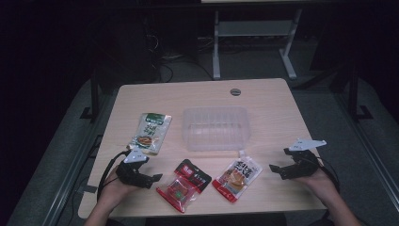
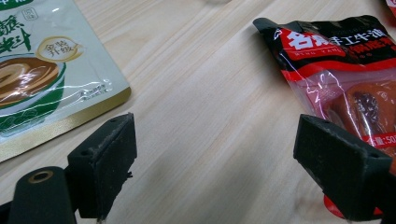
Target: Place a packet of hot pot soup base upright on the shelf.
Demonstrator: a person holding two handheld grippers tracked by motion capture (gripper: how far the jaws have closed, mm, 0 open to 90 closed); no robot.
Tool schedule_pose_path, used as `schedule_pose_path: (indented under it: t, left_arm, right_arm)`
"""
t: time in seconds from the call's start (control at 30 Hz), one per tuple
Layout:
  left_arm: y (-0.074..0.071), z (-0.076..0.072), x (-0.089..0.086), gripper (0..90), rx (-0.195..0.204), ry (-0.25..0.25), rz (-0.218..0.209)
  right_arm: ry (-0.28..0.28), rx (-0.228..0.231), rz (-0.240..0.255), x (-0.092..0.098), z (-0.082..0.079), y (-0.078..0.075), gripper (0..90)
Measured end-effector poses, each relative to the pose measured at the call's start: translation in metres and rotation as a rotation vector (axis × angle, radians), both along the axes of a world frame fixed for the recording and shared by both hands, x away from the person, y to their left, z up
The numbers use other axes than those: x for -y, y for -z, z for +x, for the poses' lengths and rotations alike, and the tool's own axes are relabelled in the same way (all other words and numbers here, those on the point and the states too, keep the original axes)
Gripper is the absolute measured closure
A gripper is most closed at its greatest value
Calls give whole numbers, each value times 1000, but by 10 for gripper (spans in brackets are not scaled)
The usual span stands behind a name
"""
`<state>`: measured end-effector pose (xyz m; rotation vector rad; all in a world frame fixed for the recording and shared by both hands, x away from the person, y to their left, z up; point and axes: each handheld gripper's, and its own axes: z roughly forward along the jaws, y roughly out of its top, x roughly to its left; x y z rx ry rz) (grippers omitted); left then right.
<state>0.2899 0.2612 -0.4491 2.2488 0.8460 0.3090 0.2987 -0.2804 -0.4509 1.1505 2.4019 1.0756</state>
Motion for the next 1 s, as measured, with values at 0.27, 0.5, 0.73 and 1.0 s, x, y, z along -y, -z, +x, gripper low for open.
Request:
schedule_pose_path:
  t: [0.27,0.5,0.73,1.0]
  left_arm:
    - [-2,0,0,132,-13,1,-6]
    - [-10,-4,5,150,-26,-7,-33]
    - [-23,-18,19,316,-16,44,-90]
    - [-30,-30,45,702,-64,143,-121]
  right_arm:
    - [-27,-15,14,0,0,-3,130]
    - [-54,-26,31,-5,-2,-5,132]
    - [-65,-24,29,-10,-3,-6,131]
    - [-57,-38,27,-11,-2,-6,131]
